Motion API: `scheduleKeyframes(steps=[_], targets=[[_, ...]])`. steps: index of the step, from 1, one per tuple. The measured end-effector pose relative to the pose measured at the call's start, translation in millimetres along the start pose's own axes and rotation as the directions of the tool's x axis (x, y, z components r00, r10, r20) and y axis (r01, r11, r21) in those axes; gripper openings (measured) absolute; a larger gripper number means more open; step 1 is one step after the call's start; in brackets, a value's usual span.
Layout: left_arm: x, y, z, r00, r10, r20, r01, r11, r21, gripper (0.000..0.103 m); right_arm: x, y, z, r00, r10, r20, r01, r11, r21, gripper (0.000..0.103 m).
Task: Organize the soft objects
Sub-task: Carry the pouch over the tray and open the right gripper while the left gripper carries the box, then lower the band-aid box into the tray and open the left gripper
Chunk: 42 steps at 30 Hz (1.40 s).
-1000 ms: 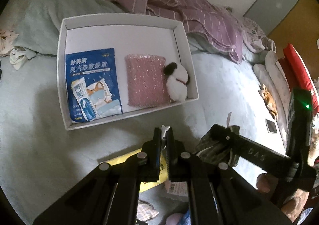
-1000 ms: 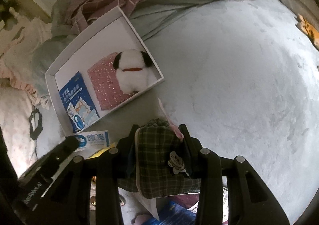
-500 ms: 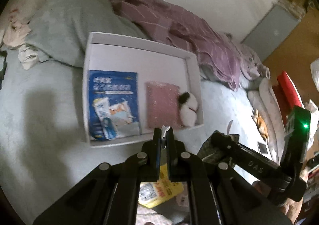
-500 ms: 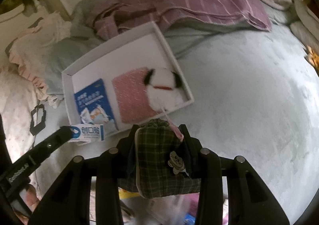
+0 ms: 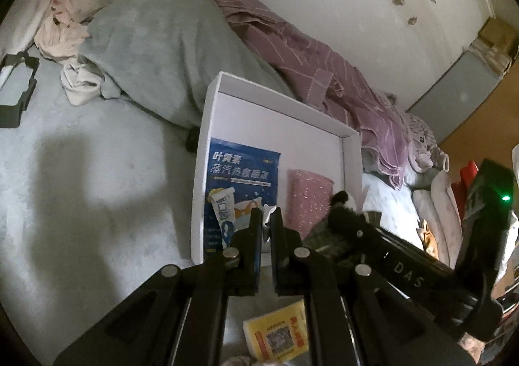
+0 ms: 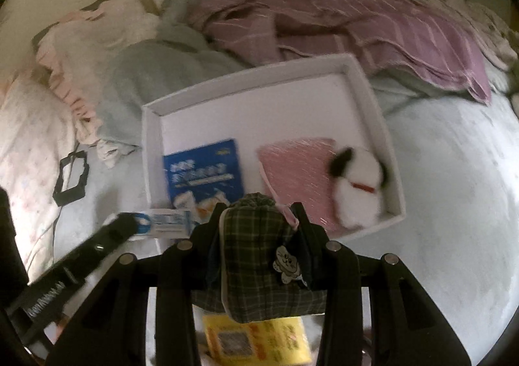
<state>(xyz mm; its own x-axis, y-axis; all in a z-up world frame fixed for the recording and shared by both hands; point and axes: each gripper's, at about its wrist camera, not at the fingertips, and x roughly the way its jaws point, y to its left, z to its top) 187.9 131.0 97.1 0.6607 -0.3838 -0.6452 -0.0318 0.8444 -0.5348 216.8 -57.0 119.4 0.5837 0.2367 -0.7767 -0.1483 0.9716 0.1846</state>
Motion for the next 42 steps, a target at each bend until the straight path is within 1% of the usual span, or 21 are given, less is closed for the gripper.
scheduleKeyframes(steps=[3, 7, 10, 14, 16, 19, 20, 22, 23, 24, 26, 28, 29, 30, 32, 35, 38, 40, 42], targets=[[7, 9, 2, 1.0, 0.024, 0.002, -0.024, 0.999, -0.024, 0.003, 6, 16, 2, 0.999, 0.001, 0.05, 0.002, 0.998, -0.057, 0.042], [4, 15, 3, 0.998, 0.038, 0.05, -0.037, 0.999, -0.031, 0.003, 21, 35, 0, 0.996, 0.001, 0.084, 0.013, 0.988, -0.157, 0.042], [-2, 17, 3, 0.997, 0.031, 0.075, -0.029, 0.999, -0.035, 0.003, 34, 41, -5, 0.995, 0.004, 0.099, 0.017, 0.976, -0.216, 0.042], [-7, 20, 4, 0.995, 0.043, 0.087, -0.039, 0.998, -0.049, 0.003, 52, 40, -8, 0.995, -0.007, 0.104, 0.031, 0.971, -0.237, 0.041], [-9, 22, 4, 0.995, 0.05, 0.092, -0.044, 0.997, -0.06, 0.003, 61, 41, -10, 0.996, -0.005, 0.086, 0.026, 0.969, -0.244, 0.041], [-11, 24, 5, 0.993, 0.067, 0.095, -0.061, 0.996, -0.066, 0.003, 73, 46, -14, 0.999, 0.02, 0.045, -0.009, 0.971, -0.24, 0.041], [-11, 25, 4, 0.993, 0.067, 0.095, -0.061, 0.996, -0.068, 0.003, 76, 49, -16, 0.999, 0.017, 0.042, -0.006, 0.97, -0.243, 0.041], [-10, 27, 4, 0.994, 0.07, 0.089, -0.063, 0.995, -0.074, 0.003, 80, 54, -19, 0.998, -0.018, 0.062, 0.033, 0.966, -0.257, 0.043], [-9, 28, 4, 0.994, 0.072, 0.085, -0.066, 0.995, -0.079, 0.003, 82, 55, -20, 0.998, -0.022, 0.065, 0.038, 0.964, -0.262, 0.045], [-8, 28, 4, 0.994, 0.071, 0.084, -0.064, 0.995, -0.08, 0.003, 83, 54, -20, 0.998, -0.018, 0.066, 0.034, 0.966, -0.257, 0.047], [-6, 27, 4, 0.994, 0.063, 0.085, -0.056, 0.995, -0.081, 0.003, 83, 48, -19, 0.998, 0.003, 0.063, 0.011, 0.974, -0.225, 0.047], [-4, 26, 4, 0.994, 0.056, 0.091, -0.048, 0.996, -0.079, 0.003, 77, 40, -16, 0.997, 0.059, 0.052, -0.049, 0.983, -0.177, 0.048], [-3, 26, 4, 0.994, 0.053, 0.094, -0.046, 0.996, -0.077, 0.003, 71, 35, -15, 0.994, 0.098, 0.057, -0.089, 0.984, -0.152, 0.05], [-1, 24, 4, 0.994, 0.051, 0.097, -0.044, 0.996, -0.075, 0.003, 65, 29, -13, 0.989, 0.135, 0.068, -0.125, 0.984, -0.129, 0.054], [2, 23, 3, 0.993, 0.044, 0.109, -0.036, 0.997, -0.074, 0.003, 55, 20, -12, 0.983, 0.161, 0.092, -0.152, 0.984, -0.097, 0.059], [9, 23, 2, 0.992, 0.014, 0.127, -0.004, 0.997, -0.082, 0.003, 44, 12, -11, 0.982, 0.155, 0.105, -0.146, 0.985, -0.09, 0.059], [18, 22, 0, 0.988, 0.006, 0.154, 0.008, 0.996, -0.09, 0.003, 36, 8, -10, 0.984, 0.129, 0.12, -0.119, 0.989, -0.091, 0.059], [27, 24, -2, 0.984, -0.018, 0.177, 0.038, 0.993, -0.109, 0.003, 34, 8, -9, 0.984, 0.117, 0.132, -0.106, 0.99, -0.092, 0.059], [36, 28, -3, 0.978, -0.069, 0.197, 0.1, 0.984, -0.151, 0.003, 32, 5, -10, 0.984, 0.116, 0.138, -0.104, 0.991, -0.087, 0.059]])
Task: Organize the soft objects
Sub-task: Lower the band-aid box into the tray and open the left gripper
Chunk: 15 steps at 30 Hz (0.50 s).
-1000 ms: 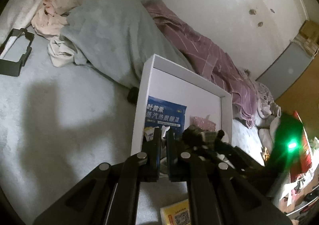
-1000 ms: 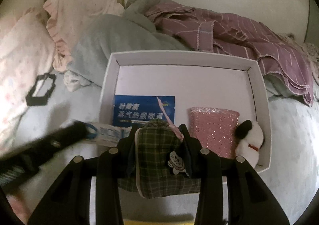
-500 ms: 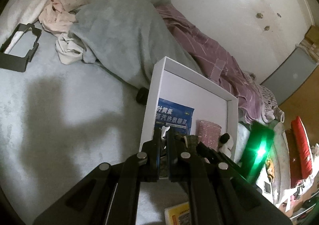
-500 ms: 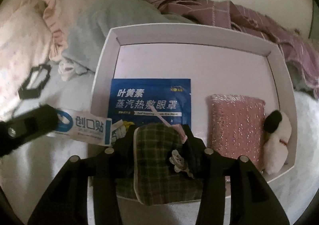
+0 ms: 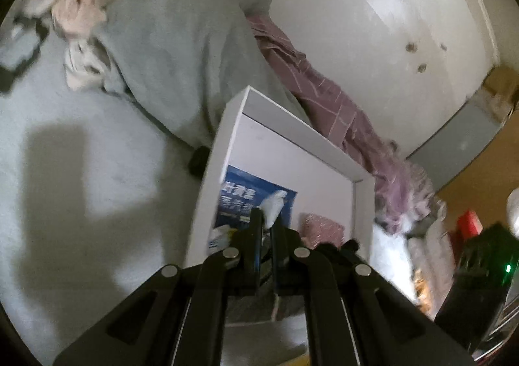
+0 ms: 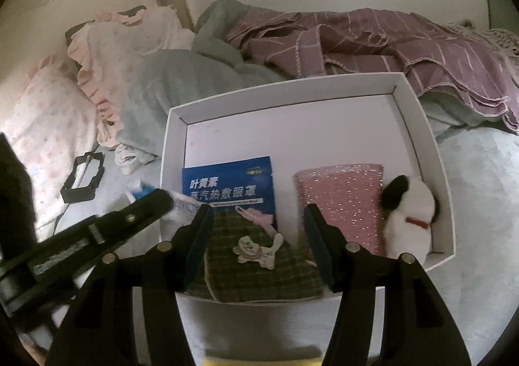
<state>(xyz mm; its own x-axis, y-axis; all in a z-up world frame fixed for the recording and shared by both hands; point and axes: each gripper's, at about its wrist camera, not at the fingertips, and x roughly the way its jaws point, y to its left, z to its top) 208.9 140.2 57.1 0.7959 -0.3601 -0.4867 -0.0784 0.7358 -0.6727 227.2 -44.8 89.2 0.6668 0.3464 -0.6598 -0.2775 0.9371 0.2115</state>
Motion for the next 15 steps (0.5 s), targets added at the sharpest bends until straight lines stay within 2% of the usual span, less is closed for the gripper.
scheduleKeyframes(steps=[2, 5, 8, 10, 12, 15], targets=[[3, 3, -1, 0.999, -0.024, 0.03, 0.025, 0.999, -0.026, 0.003, -2, -4, -1, 1.0, -0.005, 0.005, 0.005, 1.0, 0.006, 0.059], [-2, -3, -1, 0.995, -0.023, 0.101, 0.024, 1.0, -0.006, 0.003, -7, -13, -1, 1.0, -0.007, 0.018, 0.007, 1.0, 0.029, 0.059], [-10, -10, -1, 0.987, -0.06, 0.148, 0.059, 0.998, 0.009, 0.003, -7, -15, 0, 1.0, 0.004, 0.023, -0.005, 0.999, 0.043, 0.059], [-5, -15, -1, 0.991, -0.032, 0.128, 0.028, 0.999, 0.034, 0.003, -7, -15, -1, 1.0, -0.007, 0.023, 0.006, 0.999, 0.038, 0.059], [6, -17, -3, 0.996, 0.036, 0.085, -0.041, 0.998, 0.056, 0.003, -5, -14, -3, 1.0, -0.016, 0.014, 0.016, 0.999, 0.028, 0.059], [24, -17, -5, 0.989, 0.145, 0.008, -0.145, 0.986, 0.086, 0.003, 2, -16, -5, 0.999, -0.038, -0.022, 0.038, 0.999, 0.019, 0.059]])
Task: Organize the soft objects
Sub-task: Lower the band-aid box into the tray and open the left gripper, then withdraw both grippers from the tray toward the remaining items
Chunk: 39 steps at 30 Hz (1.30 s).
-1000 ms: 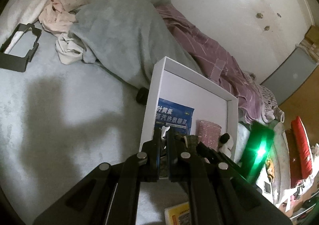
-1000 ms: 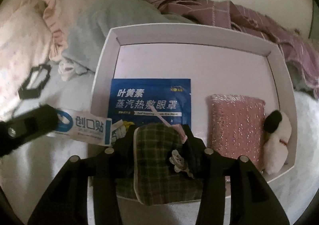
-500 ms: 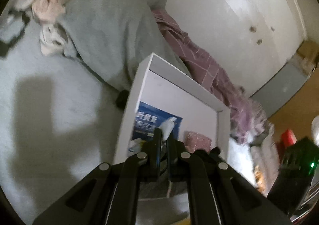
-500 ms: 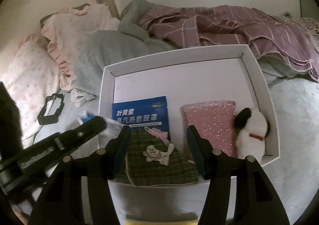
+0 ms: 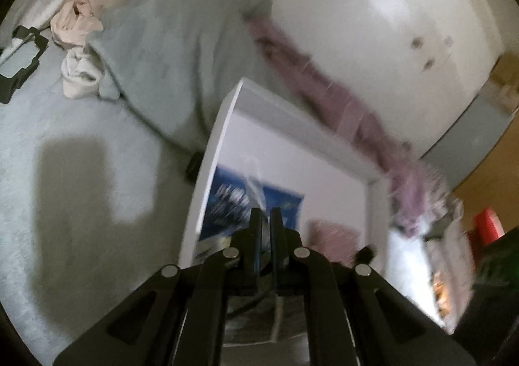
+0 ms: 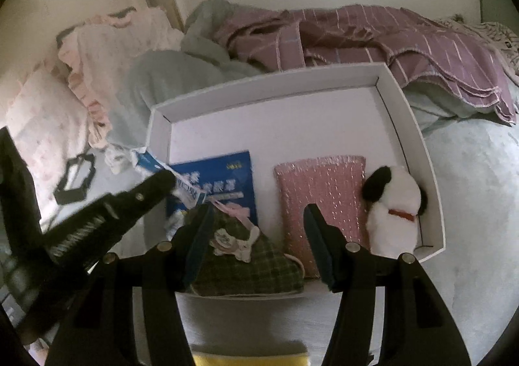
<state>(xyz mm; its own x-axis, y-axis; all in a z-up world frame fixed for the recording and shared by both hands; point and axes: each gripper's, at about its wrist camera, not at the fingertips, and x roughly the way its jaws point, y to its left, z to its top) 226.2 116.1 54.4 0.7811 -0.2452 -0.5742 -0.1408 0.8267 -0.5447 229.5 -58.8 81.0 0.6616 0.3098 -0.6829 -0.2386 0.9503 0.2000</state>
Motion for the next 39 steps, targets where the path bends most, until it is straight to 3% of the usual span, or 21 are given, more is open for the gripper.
scheduleKeyframes(steps=[3, 6, 10, 13, 14, 15, 20, 22, 24, 27, 33, 39], targets=[[9, -3, -1, 0.992, 0.098, -0.077, -0.093, 0.994, 0.063, 0.003, 8, -7, 0, 0.999, -0.009, -0.042, 0.01, 1.0, 0.008, 0.059], [14, -2, -3, 0.979, 0.157, -0.129, -0.146, 0.985, 0.091, 0.004, 9, -14, -1, 0.996, 0.058, -0.062, -0.056, 0.998, 0.034, 0.059], [11, -12, -4, 0.973, 0.197, -0.123, -0.178, 0.973, 0.149, 0.012, 4, -19, -2, 0.991, 0.11, -0.077, -0.107, 0.993, 0.047, 0.059], [5, -17, -7, 0.973, 0.193, -0.124, -0.168, 0.968, 0.186, 0.026, -5, -19, -2, 0.994, 0.1, -0.054, -0.098, 0.995, 0.03, 0.059], [2, -19, -7, 0.971, 0.207, -0.119, -0.181, 0.963, 0.197, 0.038, -9, -19, -1, 0.995, 0.092, -0.044, -0.091, 0.995, 0.026, 0.059], [-1, -22, -8, 0.967, 0.229, -0.11, -0.203, 0.956, 0.21, 0.043, -12, -20, 0, 0.996, 0.08, -0.035, -0.08, 0.997, 0.022, 0.06], [-10, -32, -7, 0.961, 0.254, -0.108, -0.221, 0.943, 0.25, 0.048, -24, -16, 6, 0.999, 0.015, -0.038, -0.015, 1.0, -0.013, 0.06], [-13, -35, -7, 0.96, 0.262, -0.1, -0.229, 0.938, 0.262, 0.058, -29, -13, 8, 1.0, 0.004, -0.031, -0.005, 1.0, -0.031, 0.061], [-24, -35, -4, 0.96, 0.27, -0.073, -0.242, 0.933, 0.268, 0.075, -36, -13, 9, 1.0, 0.005, -0.019, -0.006, 0.999, -0.037, 0.061], [-36, -38, -1, 0.968, 0.249, -0.043, -0.229, 0.935, 0.27, 0.076, -46, -14, 11, 1.0, 0.02, 0.002, -0.02, 0.999, -0.035, 0.061], [-47, -48, -7, 0.95, 0.309, -0.037, -0.282, 0.906, 0.315, 0.076, -53, -11, 11, 1.0, 0.011, 0.002, -0.011, 0.998, -0.067, 0.061], [-58, -57, -14, 0.95, 0.31, -0.038, -0.281, 0.903, 0.325, 0.076, -67, -11, 7, 1.0, -0.016, 0.009, 0.017, 0.995, -0.102, 0.061]])
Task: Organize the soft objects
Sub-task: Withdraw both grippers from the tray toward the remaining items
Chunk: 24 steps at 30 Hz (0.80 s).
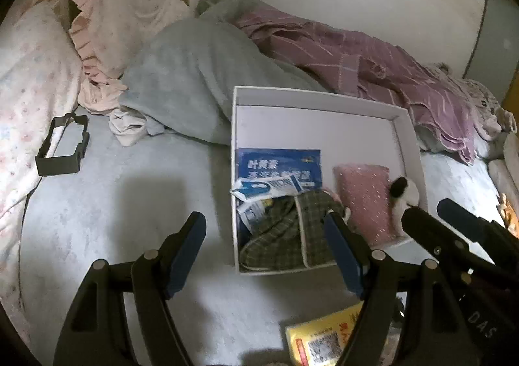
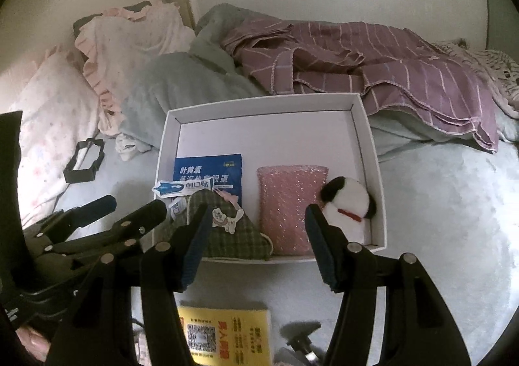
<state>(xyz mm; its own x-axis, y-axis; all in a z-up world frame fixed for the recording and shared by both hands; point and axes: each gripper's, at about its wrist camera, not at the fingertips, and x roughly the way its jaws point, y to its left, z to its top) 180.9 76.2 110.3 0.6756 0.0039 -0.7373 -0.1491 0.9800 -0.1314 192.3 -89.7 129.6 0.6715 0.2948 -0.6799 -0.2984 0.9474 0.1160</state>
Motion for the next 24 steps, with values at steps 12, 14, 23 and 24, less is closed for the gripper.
scheduleKeyframes(steps=[12, 14, 23, 24], targets=[[-7, -25, -8, 0.975, -0.17, -0.141, 0.184, 0.979, 0.091, 0.076, -51, 7, -49, 0.969, -0.203, 0.143, 0.223, 0.965, -0.141, 0.069], [-7, -33, -11, 0.97, -0.182, -0.163, 0.202, 0.972, 0.121, 0.076, -53, 5, -55, 0.976, -0.195, 0.093, 0.207, 0.968, -0.14, 0.069], [-8, -48, -21, 0.956, -0.194, -0.219, 0.241, 0.947, 0.212, 0.076, -77, -6, -84, 0.992, -0.121, -0.034, 0.119, 0.992, -0.052, 0.069], [-9, -49, -22, 0.954, -0.2, -0.224, 0.249, 0.943, 0.22, 0.076, -83, -7, -88, 0.994, -0.105, -0.023, 0.104, 0.994, -0.045, 0.069]])
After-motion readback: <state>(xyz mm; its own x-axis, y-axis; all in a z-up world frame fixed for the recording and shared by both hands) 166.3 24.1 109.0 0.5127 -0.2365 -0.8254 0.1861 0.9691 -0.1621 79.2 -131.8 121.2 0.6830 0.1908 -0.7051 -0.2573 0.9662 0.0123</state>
